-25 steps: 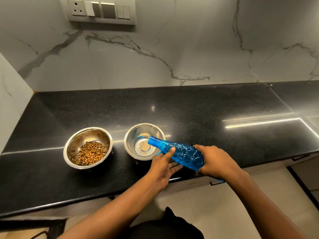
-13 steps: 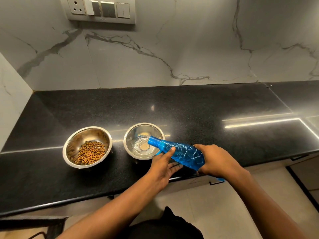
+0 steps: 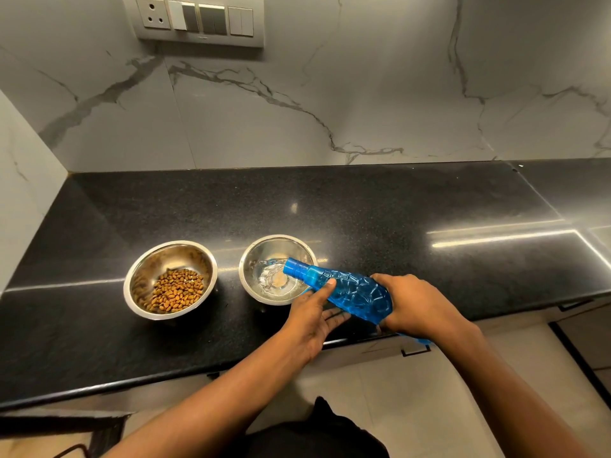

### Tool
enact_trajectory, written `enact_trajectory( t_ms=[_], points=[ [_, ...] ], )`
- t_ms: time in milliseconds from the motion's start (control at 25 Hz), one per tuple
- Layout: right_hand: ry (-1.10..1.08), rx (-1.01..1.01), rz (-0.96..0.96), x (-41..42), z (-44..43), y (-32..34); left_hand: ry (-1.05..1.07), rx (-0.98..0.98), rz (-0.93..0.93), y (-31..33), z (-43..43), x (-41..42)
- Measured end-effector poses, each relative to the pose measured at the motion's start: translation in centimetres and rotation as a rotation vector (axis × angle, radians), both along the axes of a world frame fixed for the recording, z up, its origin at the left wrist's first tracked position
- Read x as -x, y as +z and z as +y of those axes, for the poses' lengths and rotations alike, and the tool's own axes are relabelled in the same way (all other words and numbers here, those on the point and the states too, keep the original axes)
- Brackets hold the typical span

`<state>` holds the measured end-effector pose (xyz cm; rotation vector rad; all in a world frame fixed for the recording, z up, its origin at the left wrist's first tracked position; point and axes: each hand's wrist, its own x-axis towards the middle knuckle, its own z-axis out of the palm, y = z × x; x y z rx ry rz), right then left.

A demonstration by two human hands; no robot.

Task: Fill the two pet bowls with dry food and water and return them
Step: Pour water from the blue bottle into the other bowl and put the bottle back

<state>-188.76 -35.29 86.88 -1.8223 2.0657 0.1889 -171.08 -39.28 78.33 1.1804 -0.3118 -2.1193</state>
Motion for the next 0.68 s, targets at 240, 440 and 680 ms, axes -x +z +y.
enact_trajectory(
  t_ms=[240,440,680],
  points=[
    [0.011,-0.003,0.001,0.06,0.04,0.10,-0.001,-0.007,0.010,0.23,0.14,-0.06],
    [0.018,0.009,-0.004,0.17,0.14,0.08,0.002,-0.004,0.016,0.29,0.23,-0.13],
    [0.020,0.016,-0.011,0.38,0.21,-0.07,0.002,-0.001,0.023,0.38,0.36,-0.10]
  ],
)
